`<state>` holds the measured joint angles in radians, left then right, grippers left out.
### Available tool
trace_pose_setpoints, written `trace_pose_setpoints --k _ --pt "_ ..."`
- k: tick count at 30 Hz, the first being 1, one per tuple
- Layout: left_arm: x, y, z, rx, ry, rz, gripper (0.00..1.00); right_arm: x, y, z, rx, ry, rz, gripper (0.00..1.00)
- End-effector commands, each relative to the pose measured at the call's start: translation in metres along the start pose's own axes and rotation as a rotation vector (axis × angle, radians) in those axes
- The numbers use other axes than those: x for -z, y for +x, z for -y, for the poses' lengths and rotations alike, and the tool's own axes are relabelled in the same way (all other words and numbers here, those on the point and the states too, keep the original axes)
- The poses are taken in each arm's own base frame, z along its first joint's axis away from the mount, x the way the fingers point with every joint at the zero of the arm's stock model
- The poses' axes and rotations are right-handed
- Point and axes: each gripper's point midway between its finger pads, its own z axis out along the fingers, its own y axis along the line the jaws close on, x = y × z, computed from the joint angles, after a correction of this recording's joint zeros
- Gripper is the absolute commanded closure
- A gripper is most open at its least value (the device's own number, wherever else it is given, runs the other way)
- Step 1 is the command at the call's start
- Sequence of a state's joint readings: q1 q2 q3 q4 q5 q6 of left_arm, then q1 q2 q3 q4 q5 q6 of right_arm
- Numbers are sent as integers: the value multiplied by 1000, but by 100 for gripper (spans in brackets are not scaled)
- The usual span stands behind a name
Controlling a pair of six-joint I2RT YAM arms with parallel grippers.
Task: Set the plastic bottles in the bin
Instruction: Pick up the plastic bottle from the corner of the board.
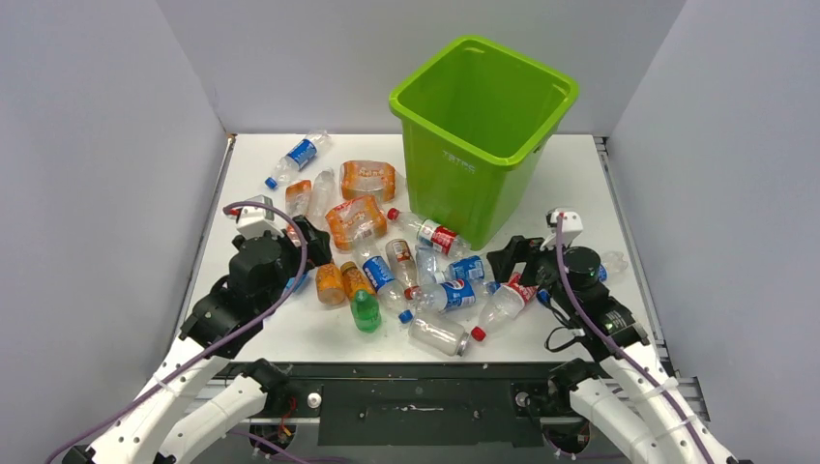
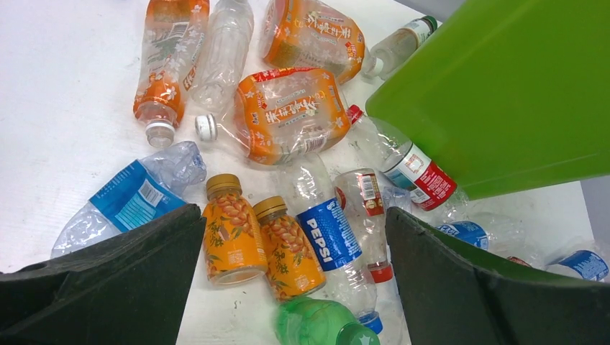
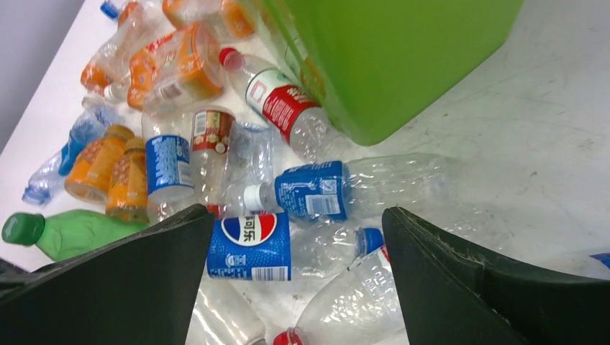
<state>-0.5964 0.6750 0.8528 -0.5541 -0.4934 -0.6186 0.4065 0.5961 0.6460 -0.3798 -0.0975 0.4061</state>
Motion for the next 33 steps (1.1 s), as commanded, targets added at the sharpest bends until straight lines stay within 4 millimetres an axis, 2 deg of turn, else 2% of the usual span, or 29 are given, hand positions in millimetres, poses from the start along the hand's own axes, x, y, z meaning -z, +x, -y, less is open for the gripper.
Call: trace_pose_setpoints --k 1,5,8,14,16,18,21,23,26,30,33 --pt "5 -18 9 26 59 71 4 -4 2 -19 49 -45 -40 10" --pt "13 -20 14 32 139 107 4 -10 26 -31 118 -6 -105 10" --pt "16 -20 18 24 188 120 4 -8 49 -55 233 0 -154 10" --pt "21 -16 32 8 284 117 4 -7 79 -96 495 59 -167 10" --pt "21 -12 35 -17 309 112 4 -11 83 -99 543 94 -162 10" --pt "20 -9 37 -34 324 101 4 -11 77 -98 509 115 -134 10" --pt "18 -3 39 -55 328 76 4 -1 58 -101 355 71 -73 10" --pt "15 1 40 -66 323 55 4 6 58 -99 273 38 -83 10" --pt "11 6 40 -78 314 22 4 15 76 -94 212 8 -162 10" --pt "10 12 46 -90 337 -9 4 26 116 -93 228 -50 -306 10" --pt "13 14 51 -94 374 -15 4 32 133 -89 260 -54 -382 10"
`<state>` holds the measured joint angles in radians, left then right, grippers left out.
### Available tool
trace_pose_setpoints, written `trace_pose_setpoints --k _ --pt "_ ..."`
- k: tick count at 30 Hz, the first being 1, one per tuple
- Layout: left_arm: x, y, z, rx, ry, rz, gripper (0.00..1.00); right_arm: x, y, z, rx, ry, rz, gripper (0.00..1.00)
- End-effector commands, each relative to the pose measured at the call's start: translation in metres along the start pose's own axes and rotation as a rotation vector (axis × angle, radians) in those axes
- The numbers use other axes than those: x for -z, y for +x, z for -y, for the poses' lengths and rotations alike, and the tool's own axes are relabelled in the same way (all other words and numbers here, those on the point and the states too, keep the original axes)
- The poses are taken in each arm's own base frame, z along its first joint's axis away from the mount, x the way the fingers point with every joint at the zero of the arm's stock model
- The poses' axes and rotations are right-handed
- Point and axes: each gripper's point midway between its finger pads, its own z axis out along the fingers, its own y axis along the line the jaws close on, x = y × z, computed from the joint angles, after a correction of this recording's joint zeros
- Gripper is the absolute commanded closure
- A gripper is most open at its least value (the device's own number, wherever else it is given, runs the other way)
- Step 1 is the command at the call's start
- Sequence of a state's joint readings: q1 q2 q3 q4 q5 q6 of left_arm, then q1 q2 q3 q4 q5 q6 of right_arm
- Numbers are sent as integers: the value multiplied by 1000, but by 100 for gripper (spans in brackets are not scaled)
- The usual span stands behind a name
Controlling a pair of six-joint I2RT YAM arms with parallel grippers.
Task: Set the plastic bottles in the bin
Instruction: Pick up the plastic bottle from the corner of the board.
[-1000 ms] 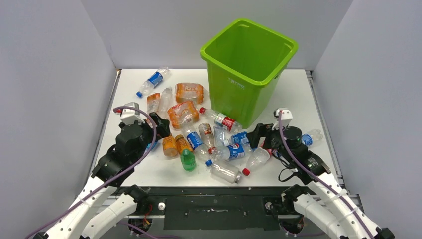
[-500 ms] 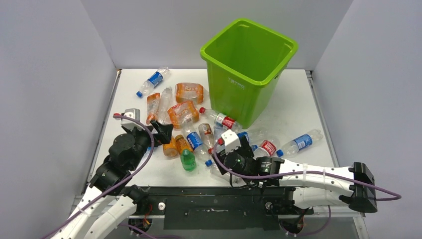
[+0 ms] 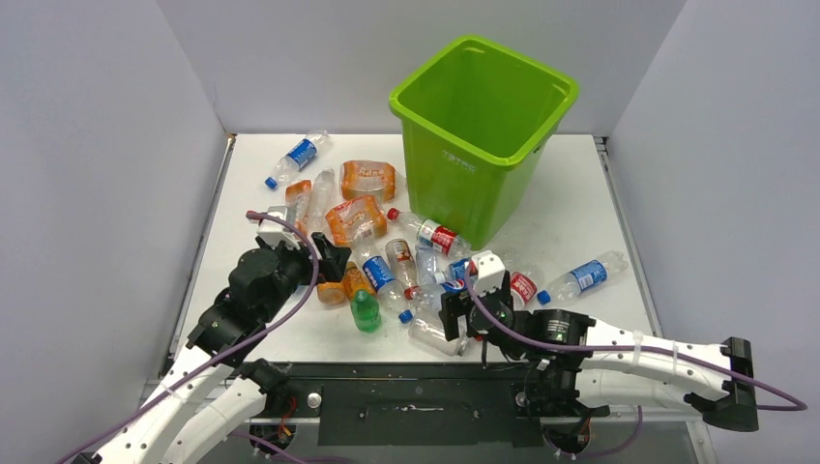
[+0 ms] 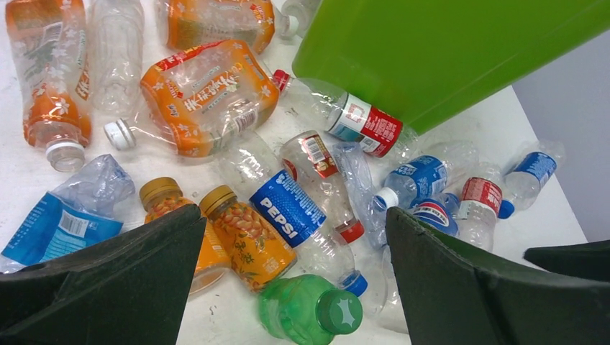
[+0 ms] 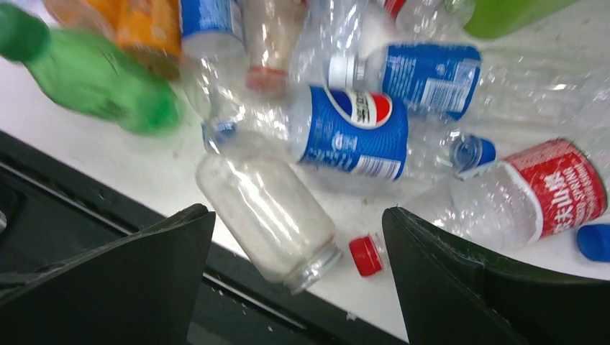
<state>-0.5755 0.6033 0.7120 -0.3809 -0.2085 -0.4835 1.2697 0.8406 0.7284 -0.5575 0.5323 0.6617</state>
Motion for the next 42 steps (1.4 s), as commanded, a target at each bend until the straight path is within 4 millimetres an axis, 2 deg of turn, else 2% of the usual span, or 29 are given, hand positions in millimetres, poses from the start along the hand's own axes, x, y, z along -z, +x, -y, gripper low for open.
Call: trace_pose_setpoints --k 1,6,11,19,26,34,42 --pt "7 -18 22 -12 106 46 4 2 44 -3 41 -27 -176 10" --pt "7 -18 24 0 115 49 4 0 51 -11 105 -38 -235 10" --pt "7 -17 25 -2 123 44 4 -12 68 -16 191 -32 -308 10" --pt "7 -16 27 -6 136 40 4 -29 66 -19 265 -17 -297 10" --pt "7 -15 29 -8 147 36 4 -42 79 -28 334 -68 -360 10" --pt "7 -14 31 -8 157 32 4 -55 91 -17 321 -74 -408 10" --pt "7 -14 31 -8 158 31 4 -67 102 -19 329 -99 -444 9"
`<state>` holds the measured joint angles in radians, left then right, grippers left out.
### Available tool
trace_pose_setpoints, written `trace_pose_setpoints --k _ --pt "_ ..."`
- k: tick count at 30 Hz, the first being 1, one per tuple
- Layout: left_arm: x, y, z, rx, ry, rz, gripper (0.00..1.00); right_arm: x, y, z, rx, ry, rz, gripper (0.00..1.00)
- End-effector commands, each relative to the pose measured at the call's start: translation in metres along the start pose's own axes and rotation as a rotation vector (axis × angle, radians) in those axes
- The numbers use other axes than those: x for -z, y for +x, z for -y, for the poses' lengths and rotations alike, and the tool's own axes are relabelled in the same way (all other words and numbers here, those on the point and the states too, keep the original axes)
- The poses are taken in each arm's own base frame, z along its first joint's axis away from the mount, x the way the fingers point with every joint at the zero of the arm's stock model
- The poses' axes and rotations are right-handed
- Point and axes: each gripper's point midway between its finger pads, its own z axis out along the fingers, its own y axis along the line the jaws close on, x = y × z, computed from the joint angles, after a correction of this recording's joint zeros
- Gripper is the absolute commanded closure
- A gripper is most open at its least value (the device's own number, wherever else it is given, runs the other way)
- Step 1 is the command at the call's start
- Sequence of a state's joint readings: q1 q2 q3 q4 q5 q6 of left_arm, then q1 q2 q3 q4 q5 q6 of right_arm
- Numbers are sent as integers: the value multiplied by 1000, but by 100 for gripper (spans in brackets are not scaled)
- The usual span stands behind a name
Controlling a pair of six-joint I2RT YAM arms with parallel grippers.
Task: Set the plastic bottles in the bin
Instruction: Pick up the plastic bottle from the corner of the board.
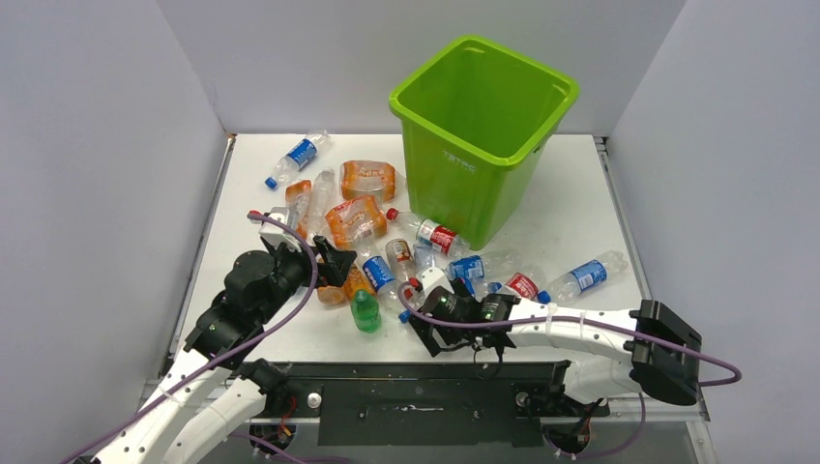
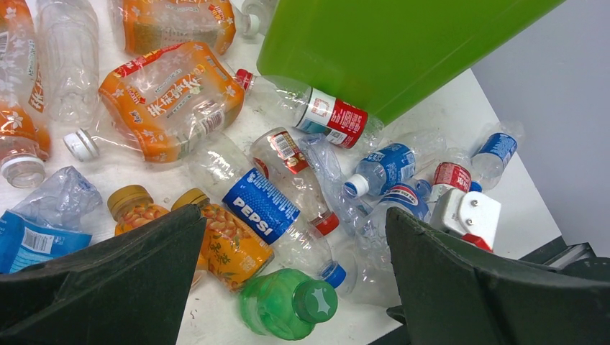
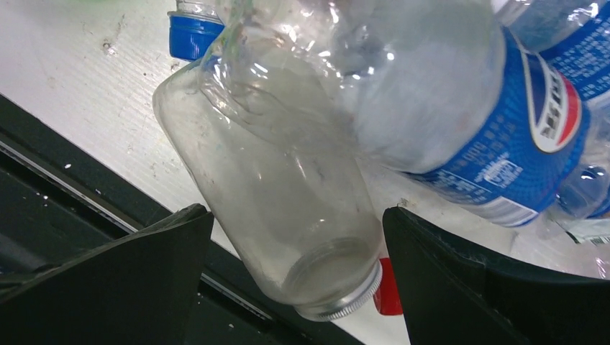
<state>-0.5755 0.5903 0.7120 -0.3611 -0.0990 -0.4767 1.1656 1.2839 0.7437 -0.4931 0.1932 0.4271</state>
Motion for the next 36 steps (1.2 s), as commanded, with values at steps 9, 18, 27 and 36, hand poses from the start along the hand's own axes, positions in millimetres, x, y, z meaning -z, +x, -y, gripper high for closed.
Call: trace_pose_setpoints --k 9,18,27,36 --pt "2 -17 12 -10 49 59 4 -18 -2 -3 25 -3 -9 10" --pt "3 -17 11 -10 44 62 4 -13 -9 -8 42 -36 6 20" --pt "5 -19 12 -7 55 77 4 -15 -6 -13 60 -56 -23 6" --pt "4 -19 13 -6 58 77 4 -32 1 -18 65 -60 -60 2"
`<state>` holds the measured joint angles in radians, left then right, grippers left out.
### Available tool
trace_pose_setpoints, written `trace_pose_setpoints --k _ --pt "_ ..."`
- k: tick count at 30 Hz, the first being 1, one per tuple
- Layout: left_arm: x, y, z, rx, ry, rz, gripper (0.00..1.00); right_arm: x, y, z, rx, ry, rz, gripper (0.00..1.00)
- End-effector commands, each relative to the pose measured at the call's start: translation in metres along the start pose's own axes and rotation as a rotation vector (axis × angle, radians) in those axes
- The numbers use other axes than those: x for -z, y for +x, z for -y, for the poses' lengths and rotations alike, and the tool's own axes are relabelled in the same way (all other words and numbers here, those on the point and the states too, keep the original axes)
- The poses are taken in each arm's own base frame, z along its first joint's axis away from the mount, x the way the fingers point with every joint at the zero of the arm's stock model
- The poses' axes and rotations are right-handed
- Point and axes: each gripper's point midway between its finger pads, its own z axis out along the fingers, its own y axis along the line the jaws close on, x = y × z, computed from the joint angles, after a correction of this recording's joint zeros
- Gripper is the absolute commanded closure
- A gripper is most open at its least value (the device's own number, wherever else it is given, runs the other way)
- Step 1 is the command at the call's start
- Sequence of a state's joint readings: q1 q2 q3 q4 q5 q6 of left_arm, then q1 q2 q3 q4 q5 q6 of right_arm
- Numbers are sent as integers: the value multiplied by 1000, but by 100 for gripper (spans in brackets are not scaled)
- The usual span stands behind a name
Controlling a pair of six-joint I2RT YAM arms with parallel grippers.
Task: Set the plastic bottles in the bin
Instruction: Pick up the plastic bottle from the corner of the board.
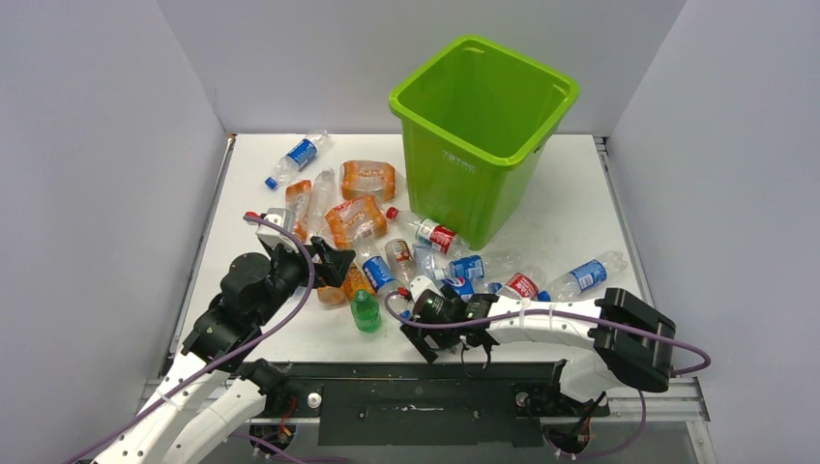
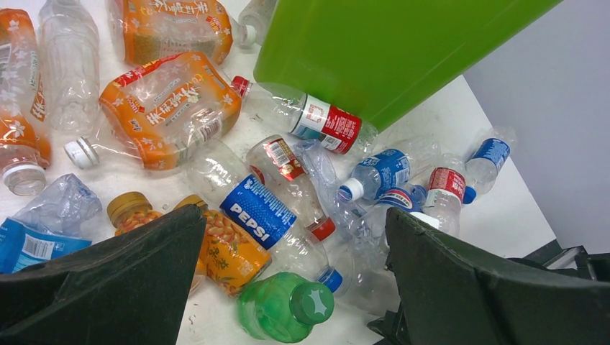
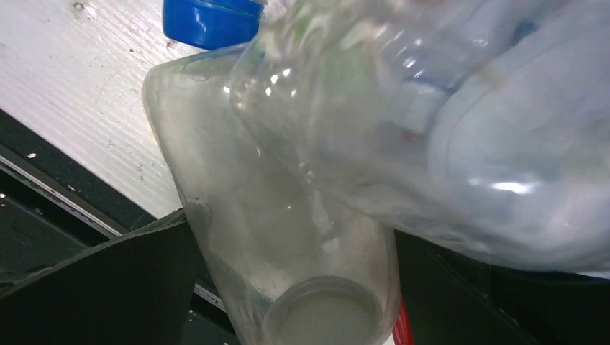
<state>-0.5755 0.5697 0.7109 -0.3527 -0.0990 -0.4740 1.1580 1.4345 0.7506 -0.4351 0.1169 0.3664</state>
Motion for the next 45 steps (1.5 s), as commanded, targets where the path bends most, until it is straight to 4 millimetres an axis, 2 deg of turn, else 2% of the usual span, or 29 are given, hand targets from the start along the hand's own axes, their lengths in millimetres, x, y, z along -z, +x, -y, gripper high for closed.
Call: trace_pose_setpoints --k 1,5,8,11,16,19,23,24,28,30,36,39,45 --pt "0 -13 10 -6 45 50 4 -3 -18 -5 -9 -15 46 7" --pt "1 -14 10 -6 43 56 4 8 -30 -5 -23 -15 90 29" --pt "2 -16 10 -5 42 67 4 28 -42 -10 -30 -30 138 36" --pt "4 -20 9 -2 39 86 4 57 -56 -14 -53 -60 201 38" --pt "9 -33 7 33 25 158 4 120 -87 -19 -109 -148 354 38" --pt "15 -45 14 73 63 216 4 167 -115 -18 -160 -213 522 38" --pt "30 -66 36 101 182 305 4 226 -149 -13 -205 -305 816 38" --pt "33 -69 41 109 215 321 4 248 -159 -9 -227 -329 921 38" --pt "50 -82 72 129 397 386 4 290 -172 -4 -249 -407 1170 38" --pt "59 -87 90 129 496 385 4 297 -174 -4 -241 -422 1233 38" --pt "82 -102 150 145 816 322 4 294 -171 -7 -193 -435 1298 39" --pt "82 -108 170 145 913 277 4 294 -169 -9 -186 -452 1327 40" --pt "73 -106 196 137 1025 175 4 290 -171 -13 -168 -454 1316 41"
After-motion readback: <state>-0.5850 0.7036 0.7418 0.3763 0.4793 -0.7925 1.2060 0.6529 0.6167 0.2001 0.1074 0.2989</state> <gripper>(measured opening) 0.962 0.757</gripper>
